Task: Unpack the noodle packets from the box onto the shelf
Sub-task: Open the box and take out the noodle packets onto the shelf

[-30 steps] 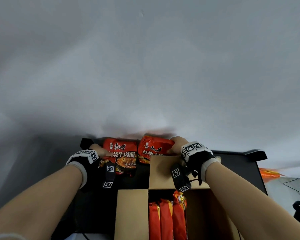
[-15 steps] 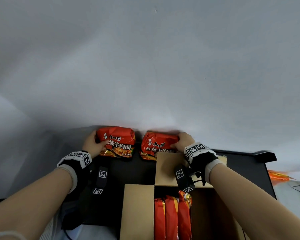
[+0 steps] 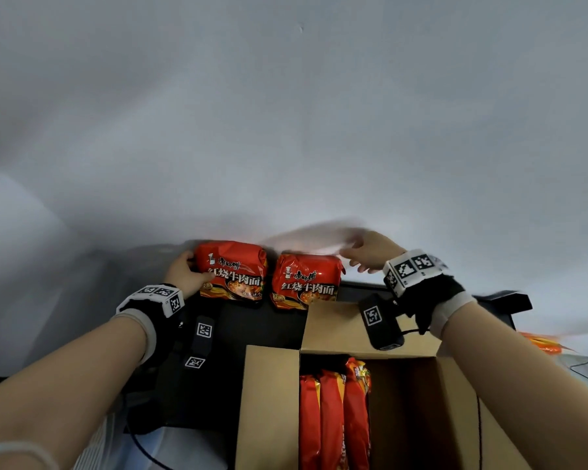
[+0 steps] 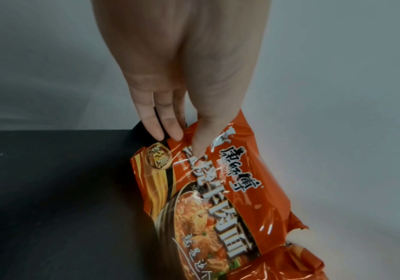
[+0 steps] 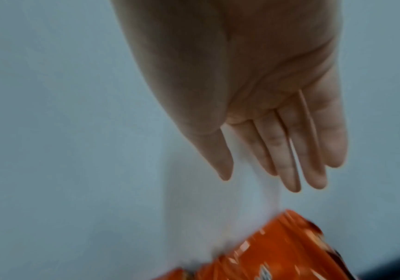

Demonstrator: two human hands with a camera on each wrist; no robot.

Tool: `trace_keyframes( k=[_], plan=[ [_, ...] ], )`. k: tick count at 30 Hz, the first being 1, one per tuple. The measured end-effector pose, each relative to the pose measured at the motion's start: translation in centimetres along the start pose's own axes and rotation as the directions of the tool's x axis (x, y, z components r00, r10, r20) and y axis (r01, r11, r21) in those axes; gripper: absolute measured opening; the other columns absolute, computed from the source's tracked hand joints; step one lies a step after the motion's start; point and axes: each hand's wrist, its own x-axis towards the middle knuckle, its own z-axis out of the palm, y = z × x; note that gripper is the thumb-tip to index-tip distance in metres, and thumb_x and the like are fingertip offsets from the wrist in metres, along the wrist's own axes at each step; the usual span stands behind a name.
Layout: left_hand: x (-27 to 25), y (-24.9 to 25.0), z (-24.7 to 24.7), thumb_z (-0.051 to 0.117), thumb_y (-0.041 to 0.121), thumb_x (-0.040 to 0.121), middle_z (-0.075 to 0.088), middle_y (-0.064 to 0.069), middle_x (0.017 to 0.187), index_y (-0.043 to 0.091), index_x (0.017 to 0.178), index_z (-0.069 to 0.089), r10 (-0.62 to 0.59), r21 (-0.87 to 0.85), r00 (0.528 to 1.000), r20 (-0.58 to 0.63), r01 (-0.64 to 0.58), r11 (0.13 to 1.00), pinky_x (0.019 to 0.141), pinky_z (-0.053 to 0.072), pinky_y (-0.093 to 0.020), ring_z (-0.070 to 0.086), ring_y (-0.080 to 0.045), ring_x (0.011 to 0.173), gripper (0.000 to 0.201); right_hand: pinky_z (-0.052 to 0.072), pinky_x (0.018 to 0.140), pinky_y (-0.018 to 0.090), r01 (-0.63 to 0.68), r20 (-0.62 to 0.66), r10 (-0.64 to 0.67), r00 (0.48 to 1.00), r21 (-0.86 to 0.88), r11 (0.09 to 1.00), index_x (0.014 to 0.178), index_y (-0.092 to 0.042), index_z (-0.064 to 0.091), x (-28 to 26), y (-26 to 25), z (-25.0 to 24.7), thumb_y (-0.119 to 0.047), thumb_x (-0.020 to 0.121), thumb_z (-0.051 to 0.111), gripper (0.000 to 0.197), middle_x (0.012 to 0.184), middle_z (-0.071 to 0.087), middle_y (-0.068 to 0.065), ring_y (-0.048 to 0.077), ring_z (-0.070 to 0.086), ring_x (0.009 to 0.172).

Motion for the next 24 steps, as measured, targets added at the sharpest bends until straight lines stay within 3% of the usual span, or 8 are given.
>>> trace_keyframes(
  k=[7, 10, 13, 15, 18, 21, 23, 24],
  plan=[
    [-1.3, 1.9, -0.7, 0.07, -0.005, 0.074, 0.058, -0.009, 0.112, -0.001, 0.119, 0.049, 0.052, 0.031, 0.998, -0.027, -0.052, 0.998, 0.093, 0.049, -0.048, 0.058, -0.028, 0.103, 0.05, 0.045, 0.067, 0.025, 0.008, 0.099, -0.011, 0.995, 0.032, 0.999, 0.12, -0.002, 0.054, -3.8, -2.4, -4.3, -0.032, 0.094, 0.047, 0.041, 0.115, 0.067, 0.012, 0.02, 0.058, 0.085],
    [-1.5, 2.6, -1.5, 0.071, 0.007, 0.071, 0.064, -0.017, 0.109, -0.006, 0.101, 0.052, -0.01, 0.088, 0.983, -0.182, 0.027, 0.996, 0.084, 0.054, -0.046, 0.063, -0.031, 0.095, 0.038, 0.046, 0.067, 0.023, 0.076, 0.043, -0.079, 0.996, 0.076, 0.994, 0.114, -0.005, 0.058, -5.0, -2.6, -4.7, -0.029, 0.094, 0.047, 0.034, 0.11, 0.069, 0.01, 0.019, 0.061, 0.084],
    [-3.0, 4.4, -1.7, 0.063, 0.014, 0.079, 0.06, -0.015, 0.097, 0.002, 0.101, 0.054, 0.101, 0.119, 0.963, -0.251, -0.072, 0.99, 0.071, 0.049, -0.035, 0.06, -0.03, 0.088, 0.026, 0.049, 0.067, 0.023, 0.232, -0.076, -0.221, 0.972, 0.206, 0.951, 0.096, -0.01, 0.064, -7.8, -2.4, -4.9, -0.026, 0.094, 0.049, 0.022, 0.096, 0.07, 0.006, 0.018, 0.063, 0.079],
    [-4.7, 6.7, -1.1, 0.059, 0.009, 0.084, 0.057, -0.008, 0.09, 0.008, 0.099, 0.054, 0.221, 0.063, 0.963, -0.152, -0.213, 0.975, 0.071, 0.05, -0.032, 0.058, -0.026, 0.083, 0.015, 0.051, 0.062, 0.02, 0.303, -0.059, -0.3, 0.952, 0.303, 0.903, 0.082, -0.013, 0.065, -10.4, -2.2, -4.8, -0.026, 0.095, 0.049, 0.025, 0.084, 0.07, 0.004, 0.013, 0.064, 0.07],
    [-9.4, 10.1, 0.1, 0.055, 0.011, 0.091, 0.06, -0.006, 0.076, 0.007, 0.098, 0.058, 0.296, 0.014, 0.924, 0.244, -0.309, 0.951, 0.06, 0.052, -0.023, 0.06, -0.018, 0.065, 0.008, 0.051, 0.054, 0.017, 0.273, 0.171, -0.356, 0.919, 0.374, 0.886, 0.075, -0.012, 0.065, -13.8, -0.2, -3.4, -0.029, 0.094, 0.051, 0.03, 0.071, 0.071, 0.0, 0.008, 0.065, 0.061],
    [-13.7, 12.0, 1.8, 0.05, 0.021, 0.095, 0.067, -0.007, 0.076, 0.007, 0.093, 0.061, 0.172, 0.089, 0.72, 0.673, -0.31, 0.947, 0.067, 0.055, -0.021, 0.066, -0.017, 0.07, 0.018, 0.051, 0.054, 0.016, 0.166, 0.455, -0.275, 0.847, 0.265, 0.95, 0.074, -0.015, 0.066, -14.7, 3.0, 0.0, -0.034, 0.093, 0.051, 0.03, 0.07, 0.071, -0.003, 0.006, 0.065, 0.059],
    [-15.4, 12.1, 3.4, 0.047, 0.024, 0.097, 0.07, -0.008, 0.081, 0.006, 0.092, 0.062, 0.063, 0.151, 0.582, 0.811, -0.311, 0.938, 0.073, 0.056, -0.023, 0.069, -0.019, 0.076, 0.023, 0.051, 0.052, 0.016, 0.08, 0.531, -0.131, 0.837, 0.119, 0.99, 0.073, -0.018, 0.065, -13.9, 5.3, 3.2, -0.038, 0.091, 0.054, 0.03, 0.068, 0.07, -0.004, 0.005, 0.065, 0.057],
    [-15.9, 11.9, 4.2, 0.046, 0.025, 0.097, 0.071, -0.009, 0.085, 0.006, 0.095, 0.062, 0.012, 0.193, 0.544, 0.839, -0.318, 0.928, 0.076, 0.055, -0.024, 0.069, -0.019, 0.079, 0.025, 0.051, 0.05, 0.017, 0.016, 0.523, -0.05, 0.851, 0.069, 0.997, 0.072, -0.017, 0.063, -13.4, 6.7, 4.9, -0.039, 0.089, 0.056, 0.028, 0.066, 0.069, -0.004, 0.006, 0.064, 0.055]
  ],
)
